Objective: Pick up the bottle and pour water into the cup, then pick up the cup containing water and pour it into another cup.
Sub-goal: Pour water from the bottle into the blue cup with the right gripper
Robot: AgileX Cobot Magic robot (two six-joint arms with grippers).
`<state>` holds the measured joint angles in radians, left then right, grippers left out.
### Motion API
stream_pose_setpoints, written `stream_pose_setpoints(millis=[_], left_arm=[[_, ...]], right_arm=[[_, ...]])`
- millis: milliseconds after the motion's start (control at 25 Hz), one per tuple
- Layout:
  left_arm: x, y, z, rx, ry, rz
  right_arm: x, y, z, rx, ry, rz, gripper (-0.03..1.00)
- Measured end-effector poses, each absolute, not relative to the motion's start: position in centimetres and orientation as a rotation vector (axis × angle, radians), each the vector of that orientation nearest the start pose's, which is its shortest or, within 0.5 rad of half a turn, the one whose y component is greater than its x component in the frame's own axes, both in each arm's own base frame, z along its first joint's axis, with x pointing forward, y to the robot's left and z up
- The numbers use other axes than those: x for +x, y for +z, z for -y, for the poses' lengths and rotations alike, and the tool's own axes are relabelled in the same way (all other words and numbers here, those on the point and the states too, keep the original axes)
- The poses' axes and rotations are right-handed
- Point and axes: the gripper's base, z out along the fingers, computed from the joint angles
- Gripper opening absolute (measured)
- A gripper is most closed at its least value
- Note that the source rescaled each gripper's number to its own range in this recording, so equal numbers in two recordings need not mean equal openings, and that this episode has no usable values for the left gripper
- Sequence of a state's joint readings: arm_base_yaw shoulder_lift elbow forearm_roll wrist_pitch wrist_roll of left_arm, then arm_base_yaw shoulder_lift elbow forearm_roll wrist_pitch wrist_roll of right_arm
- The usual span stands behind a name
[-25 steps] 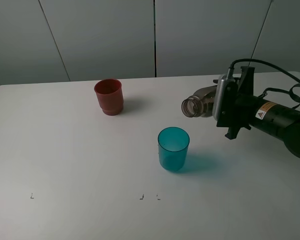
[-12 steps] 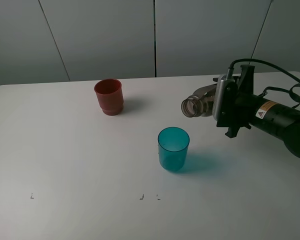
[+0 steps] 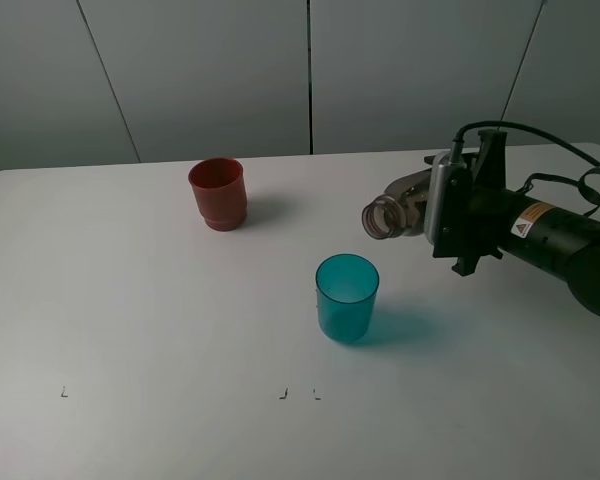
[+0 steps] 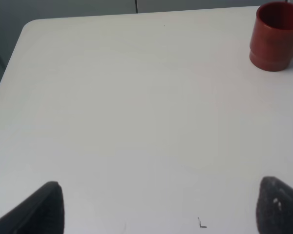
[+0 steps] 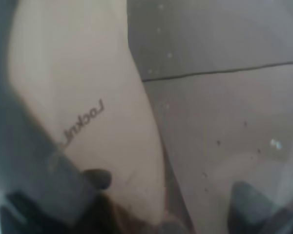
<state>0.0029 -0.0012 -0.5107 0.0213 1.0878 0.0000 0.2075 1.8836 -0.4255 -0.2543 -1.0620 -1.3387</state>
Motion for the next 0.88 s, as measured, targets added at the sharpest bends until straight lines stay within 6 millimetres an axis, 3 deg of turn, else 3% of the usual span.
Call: stream_pose_setpoints(millis=[880], left_arm=[[-0.7,27.8,-0.2,-0.004,0.027,-2.059]], right_arm=[[26.5,11.0,-8.8,-1.565,-0.609,-1.135,0.00]])
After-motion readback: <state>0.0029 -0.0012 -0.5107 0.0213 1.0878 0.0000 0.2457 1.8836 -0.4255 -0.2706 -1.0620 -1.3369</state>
